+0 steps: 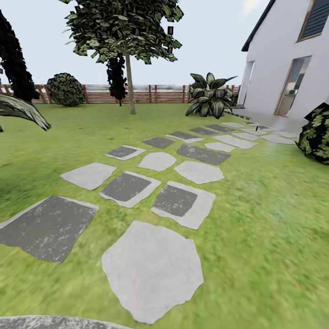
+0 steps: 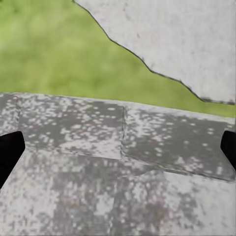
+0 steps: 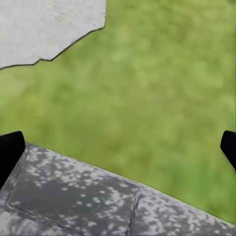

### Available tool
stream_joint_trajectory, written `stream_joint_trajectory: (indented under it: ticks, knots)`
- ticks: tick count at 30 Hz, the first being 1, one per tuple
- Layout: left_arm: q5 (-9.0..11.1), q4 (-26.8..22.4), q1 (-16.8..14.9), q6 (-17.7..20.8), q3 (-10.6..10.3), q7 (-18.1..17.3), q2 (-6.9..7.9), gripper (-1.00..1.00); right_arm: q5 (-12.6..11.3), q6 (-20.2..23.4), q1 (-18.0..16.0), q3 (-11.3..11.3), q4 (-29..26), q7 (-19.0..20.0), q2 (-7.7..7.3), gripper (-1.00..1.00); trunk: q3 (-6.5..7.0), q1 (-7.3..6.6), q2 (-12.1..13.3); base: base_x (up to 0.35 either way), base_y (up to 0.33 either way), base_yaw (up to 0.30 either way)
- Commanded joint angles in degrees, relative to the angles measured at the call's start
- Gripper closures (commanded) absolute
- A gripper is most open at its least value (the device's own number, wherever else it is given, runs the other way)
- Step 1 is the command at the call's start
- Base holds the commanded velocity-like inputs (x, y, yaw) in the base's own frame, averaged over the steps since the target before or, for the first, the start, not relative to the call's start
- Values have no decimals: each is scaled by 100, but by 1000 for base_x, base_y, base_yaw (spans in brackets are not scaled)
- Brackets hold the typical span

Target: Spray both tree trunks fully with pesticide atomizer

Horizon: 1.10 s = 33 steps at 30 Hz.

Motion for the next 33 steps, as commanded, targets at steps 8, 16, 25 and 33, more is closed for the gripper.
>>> stream_joint_trajectory:
  ticks: [8, 16, 25, 33]
  knots:
    - [5, 5, -3, -19, 1, 13, 0, -100, 6, -15, -3, 6, 5, -1, -1, -100, -5, 2, -2, 340, 0, 0]
    - [5, 5, -3, -19, 2, 17, 0, -100, 6, -15, -3, 6, 5, -1, -1, -100, -5, 2, -2, 340, 0, 0]
    - [5, 5, -3, -19, 2, 18, 0, -100, 6, -15, -3, 13, 5, 14, -1, -100, -5, 2, -2, 340, 0, 0]
    - [5, 5, -3, -19, 2, 17, 0, -100, 7, -15, -3, 15, 5, 17, 1, -100, -5, 2, -2, 340, 0, 0]
